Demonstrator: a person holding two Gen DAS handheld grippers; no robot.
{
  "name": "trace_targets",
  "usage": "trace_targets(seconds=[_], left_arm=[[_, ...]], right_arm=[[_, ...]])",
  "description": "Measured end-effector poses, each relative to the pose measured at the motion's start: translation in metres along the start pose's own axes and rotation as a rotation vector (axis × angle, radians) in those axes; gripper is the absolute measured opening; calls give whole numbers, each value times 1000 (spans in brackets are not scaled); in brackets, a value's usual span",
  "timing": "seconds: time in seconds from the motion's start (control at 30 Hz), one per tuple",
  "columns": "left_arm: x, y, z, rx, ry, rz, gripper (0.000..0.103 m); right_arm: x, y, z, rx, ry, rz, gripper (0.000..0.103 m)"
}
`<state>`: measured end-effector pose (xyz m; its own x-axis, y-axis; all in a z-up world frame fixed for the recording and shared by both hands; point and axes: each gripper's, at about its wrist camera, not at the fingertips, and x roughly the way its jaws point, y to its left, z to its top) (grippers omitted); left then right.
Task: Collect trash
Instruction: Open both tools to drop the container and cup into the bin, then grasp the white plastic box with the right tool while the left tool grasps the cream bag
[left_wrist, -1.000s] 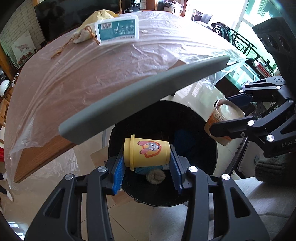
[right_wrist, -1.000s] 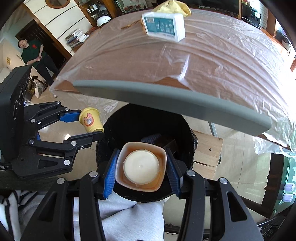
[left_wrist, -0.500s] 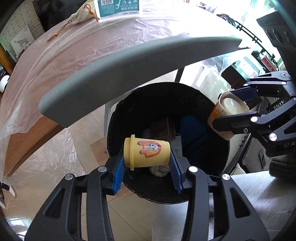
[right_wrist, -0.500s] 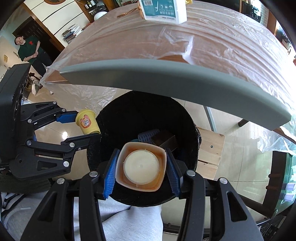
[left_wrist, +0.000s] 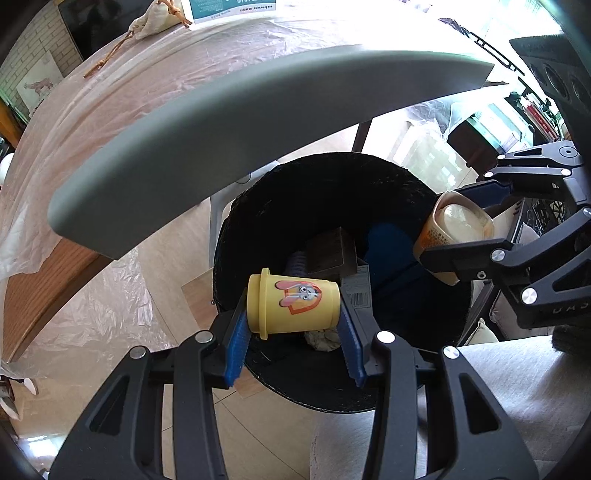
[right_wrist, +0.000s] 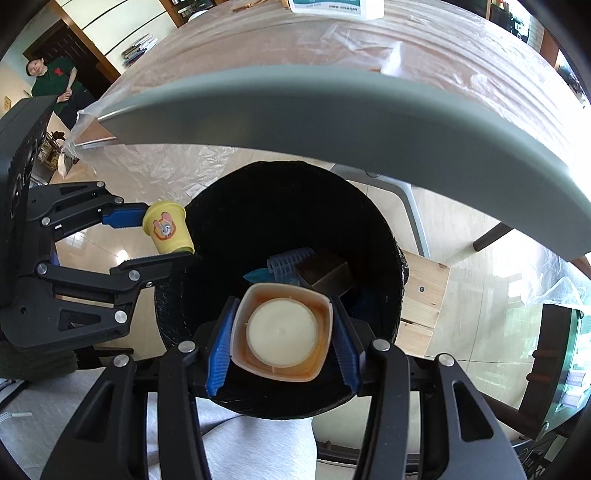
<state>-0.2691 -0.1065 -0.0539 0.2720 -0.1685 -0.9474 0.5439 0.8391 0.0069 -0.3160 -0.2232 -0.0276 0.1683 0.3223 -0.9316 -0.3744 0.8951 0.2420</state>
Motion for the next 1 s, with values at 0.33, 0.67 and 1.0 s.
trace_targets(seconds=[0.33, 0.67, 1.0], left_arm=[[-4, 7, 1, -11, -38, -32, 90], [-54, 10, 4, -6, -144, -57, 90], [-130, 48, 58, -19, -387, -4, 101]], right_arm=[[-13, -11, -10, 39, -51, 6, 83], [-74, -18, -13, 25, -193, -26, 87], [-141, -20, 36, -69, -411, -142, 99]])
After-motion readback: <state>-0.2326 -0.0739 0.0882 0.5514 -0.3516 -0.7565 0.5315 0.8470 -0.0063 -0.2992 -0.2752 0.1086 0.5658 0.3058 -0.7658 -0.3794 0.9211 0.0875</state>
